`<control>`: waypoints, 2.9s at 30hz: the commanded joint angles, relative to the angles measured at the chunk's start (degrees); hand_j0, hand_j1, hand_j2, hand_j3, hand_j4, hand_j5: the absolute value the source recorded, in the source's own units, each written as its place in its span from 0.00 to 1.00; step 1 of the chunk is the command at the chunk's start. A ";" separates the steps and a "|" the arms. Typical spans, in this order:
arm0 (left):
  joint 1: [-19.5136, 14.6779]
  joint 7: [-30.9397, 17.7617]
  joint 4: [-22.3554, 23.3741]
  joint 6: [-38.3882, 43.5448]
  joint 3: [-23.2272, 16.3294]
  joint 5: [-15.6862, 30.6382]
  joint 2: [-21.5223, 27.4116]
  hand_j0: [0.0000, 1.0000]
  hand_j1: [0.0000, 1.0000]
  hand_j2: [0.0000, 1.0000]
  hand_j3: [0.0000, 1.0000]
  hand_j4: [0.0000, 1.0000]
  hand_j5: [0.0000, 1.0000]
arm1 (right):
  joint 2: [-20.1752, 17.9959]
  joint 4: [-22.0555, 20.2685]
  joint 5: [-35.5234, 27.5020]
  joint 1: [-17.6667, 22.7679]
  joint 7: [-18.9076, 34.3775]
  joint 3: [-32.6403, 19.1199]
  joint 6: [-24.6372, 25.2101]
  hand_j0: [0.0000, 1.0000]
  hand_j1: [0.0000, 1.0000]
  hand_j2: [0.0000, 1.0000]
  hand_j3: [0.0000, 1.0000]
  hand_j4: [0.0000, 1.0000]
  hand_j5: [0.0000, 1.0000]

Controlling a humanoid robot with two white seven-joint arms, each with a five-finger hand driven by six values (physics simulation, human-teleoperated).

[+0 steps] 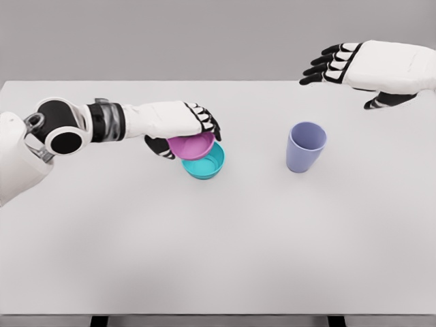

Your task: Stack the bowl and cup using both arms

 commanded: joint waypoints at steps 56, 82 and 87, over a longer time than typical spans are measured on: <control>0.61 0.04 0.94 0.03 -1.99 -2.88 -2.65 0.94 0.94 0.94 0.94 0.94 0.94 | 9.55 14.74 5.13 -3.16 -0.02 16.39 0.11 1.00 1.00 1.00 1.00 1.00 1.00; -0.88 0.04 -5.92 -15.87 1.87 7.31 11.40 1.00 1.00 1.00 1.00 1.00 1.00 | 11.04 16.50 5.31 -3.43 -0.02 18.50 0.11 1.00 1.00 1.00 1.00 1.00 1.00; -0.26 0.04 -5.30 -17.48 9.43 18.56 20.55 1.00 1.00 1.00 1.00 1.00 1.00 | 11.75 17.99 5.92 -3.52 -0.02 19.02 0.11 0.99 0.99 0.99 0.99 0.99 0.99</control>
